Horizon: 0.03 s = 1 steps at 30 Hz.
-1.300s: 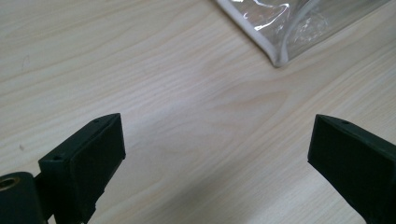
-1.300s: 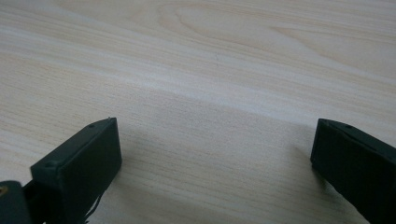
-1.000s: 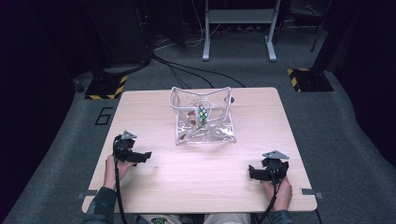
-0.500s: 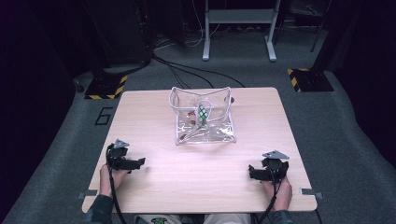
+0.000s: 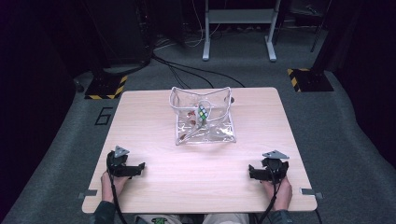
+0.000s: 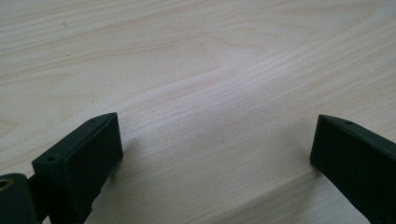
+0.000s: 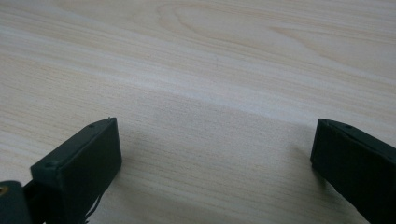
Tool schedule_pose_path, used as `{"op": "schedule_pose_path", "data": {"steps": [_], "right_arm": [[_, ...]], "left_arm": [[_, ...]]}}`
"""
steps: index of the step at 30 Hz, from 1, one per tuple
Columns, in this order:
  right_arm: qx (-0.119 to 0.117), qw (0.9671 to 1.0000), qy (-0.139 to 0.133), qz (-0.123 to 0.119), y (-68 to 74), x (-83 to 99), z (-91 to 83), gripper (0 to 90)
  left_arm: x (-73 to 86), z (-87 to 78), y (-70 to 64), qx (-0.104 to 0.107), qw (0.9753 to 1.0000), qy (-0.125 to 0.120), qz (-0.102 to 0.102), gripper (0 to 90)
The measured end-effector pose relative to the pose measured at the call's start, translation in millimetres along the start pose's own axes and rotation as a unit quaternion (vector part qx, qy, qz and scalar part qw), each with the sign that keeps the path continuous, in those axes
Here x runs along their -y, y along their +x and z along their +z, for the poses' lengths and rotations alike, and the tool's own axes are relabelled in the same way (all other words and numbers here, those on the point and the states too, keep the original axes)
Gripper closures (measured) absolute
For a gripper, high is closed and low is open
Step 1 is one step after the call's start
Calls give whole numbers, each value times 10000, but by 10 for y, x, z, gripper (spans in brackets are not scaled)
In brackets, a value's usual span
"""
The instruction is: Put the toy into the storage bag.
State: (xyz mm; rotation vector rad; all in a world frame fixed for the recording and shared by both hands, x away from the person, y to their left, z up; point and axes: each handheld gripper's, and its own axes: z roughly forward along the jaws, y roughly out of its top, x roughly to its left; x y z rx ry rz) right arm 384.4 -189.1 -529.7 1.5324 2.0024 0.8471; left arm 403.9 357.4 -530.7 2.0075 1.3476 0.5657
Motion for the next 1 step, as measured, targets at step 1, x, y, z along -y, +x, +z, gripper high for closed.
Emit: {"op": "schedule_pose_path", "data": {"steps": [1], "right_arm": [[-4,10000,0,3,0,0,0,10]], "left_arm": [[1,-1,-1,-5,10000,6,-11,17]]}}
